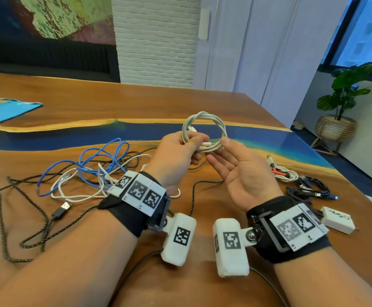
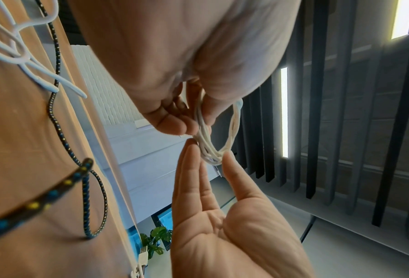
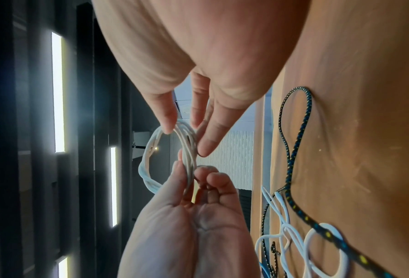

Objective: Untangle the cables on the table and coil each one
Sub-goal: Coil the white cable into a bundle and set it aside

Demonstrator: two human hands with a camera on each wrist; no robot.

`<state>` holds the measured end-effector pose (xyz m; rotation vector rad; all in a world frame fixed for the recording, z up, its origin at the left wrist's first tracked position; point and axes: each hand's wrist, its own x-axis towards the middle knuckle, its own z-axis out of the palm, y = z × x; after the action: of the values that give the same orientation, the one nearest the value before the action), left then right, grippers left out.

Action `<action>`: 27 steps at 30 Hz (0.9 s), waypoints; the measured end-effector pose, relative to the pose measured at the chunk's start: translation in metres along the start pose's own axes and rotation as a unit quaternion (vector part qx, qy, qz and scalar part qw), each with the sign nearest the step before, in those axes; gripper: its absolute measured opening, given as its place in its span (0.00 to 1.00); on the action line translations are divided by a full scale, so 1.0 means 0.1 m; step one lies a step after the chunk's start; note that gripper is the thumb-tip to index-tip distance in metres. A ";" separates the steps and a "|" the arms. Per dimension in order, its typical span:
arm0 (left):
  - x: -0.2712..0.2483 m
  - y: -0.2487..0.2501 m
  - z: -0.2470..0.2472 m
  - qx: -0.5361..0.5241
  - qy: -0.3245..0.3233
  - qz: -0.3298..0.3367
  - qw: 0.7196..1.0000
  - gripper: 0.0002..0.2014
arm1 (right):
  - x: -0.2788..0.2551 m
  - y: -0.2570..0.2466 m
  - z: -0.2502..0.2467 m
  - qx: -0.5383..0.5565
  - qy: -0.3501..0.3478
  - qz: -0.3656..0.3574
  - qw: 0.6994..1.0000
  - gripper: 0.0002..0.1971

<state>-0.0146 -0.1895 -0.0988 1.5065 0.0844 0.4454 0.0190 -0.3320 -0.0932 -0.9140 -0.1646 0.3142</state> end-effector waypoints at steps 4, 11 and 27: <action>-0.02 0.00 0.01 0.009 -0.017 0.001 1.000 0.07 | 0.01 0.03 -0.01 -0.003 -0.021 0.006 1.000 0.06; -0.04 0.04 0.03 -0.105 -0.022 -0.056 0.993 0.14 | 0.00 -0.07 -0.04 0.005 -0.039 0.042 0.998 0.11; -0.05 0.09 0.00 -0.098 -0.002 -0.100 0.990 0.06 | -0.01 -0.11 -0.06 -0.157 -0.099 -0.063 0.981 0.07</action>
<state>-0.0211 -0.1907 -0.0915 1.2912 0.1805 0.2808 0.0222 -0.3428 -0.0880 -1.1785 -0.4641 0.2657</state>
